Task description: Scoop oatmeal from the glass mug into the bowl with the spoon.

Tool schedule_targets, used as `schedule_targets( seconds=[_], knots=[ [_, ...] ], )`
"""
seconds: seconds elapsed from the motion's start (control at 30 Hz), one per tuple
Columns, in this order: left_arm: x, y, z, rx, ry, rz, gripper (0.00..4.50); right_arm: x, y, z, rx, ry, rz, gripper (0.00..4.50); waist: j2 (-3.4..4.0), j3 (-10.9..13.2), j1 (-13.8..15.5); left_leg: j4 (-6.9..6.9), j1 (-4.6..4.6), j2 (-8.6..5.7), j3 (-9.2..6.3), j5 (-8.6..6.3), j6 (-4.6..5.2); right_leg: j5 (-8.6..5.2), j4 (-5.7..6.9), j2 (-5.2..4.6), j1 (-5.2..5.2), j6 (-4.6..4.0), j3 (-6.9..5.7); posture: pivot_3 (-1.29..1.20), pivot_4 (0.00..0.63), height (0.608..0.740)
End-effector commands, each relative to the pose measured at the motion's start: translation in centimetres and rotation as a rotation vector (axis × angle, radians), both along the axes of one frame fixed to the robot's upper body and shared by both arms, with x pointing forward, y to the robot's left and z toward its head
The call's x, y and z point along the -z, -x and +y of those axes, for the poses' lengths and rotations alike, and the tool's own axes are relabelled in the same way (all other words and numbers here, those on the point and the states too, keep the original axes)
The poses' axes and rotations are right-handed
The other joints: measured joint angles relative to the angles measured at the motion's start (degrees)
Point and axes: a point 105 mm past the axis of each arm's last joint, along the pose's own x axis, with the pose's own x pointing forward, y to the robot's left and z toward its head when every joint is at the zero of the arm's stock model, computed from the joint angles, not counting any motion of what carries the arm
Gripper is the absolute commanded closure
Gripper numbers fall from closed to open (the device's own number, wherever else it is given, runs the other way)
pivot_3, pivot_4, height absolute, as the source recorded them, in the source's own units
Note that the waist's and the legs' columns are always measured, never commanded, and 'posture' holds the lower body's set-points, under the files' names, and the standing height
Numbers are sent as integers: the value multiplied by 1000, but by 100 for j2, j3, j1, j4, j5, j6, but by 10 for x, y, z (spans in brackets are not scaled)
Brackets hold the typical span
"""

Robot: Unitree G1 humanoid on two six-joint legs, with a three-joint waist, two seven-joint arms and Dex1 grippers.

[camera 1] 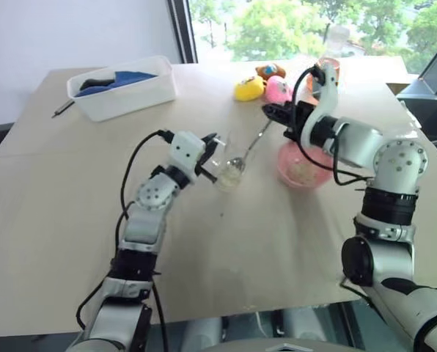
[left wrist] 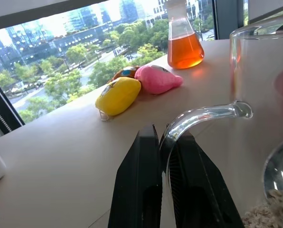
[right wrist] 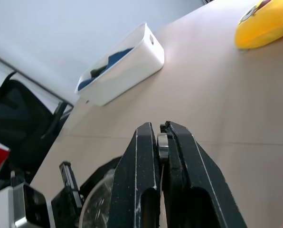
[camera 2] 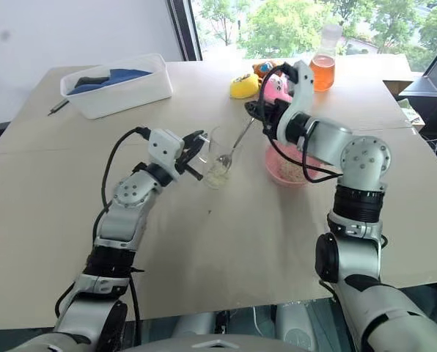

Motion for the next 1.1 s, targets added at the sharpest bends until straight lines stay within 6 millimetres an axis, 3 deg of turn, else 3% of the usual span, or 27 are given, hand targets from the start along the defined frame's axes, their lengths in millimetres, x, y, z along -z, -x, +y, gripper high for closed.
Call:
schedule_targets(
  seconds=[0.03,0.27,0.67,1.1],
  knots=[
    [-20,-3,-6,11,18,-109,4273,-21,-4,-17,56,-66,-45,4500,0,0,-8,0,-1,0,1,0,0,0,0,0,0,0,0,0,150,740],
    [-18,-15,-8,-25,83,-116,4273,-31,-10,-45,144,-113,-44,4500,0,0,-15,0,-7,-1,-1,1,-1,0,-1,-1,0,1,-4,0,150,740],
    [-19,-23,-12,-30,189,-120,4273,-41,-12,-74,226,-274,10,4500,1,0,-84,0,-14,0,-1,1,-1,0,-1,-3,0,1,-11,0,150,740],
    [-17,-22,-14,-24,238,-137,4273,-28,-10,-86,262,-414,106,4500,1,0,-118,1,-17,5,-1,2,-2,1,-2,-4,0,2,-12,0,150,740]
  ],
)
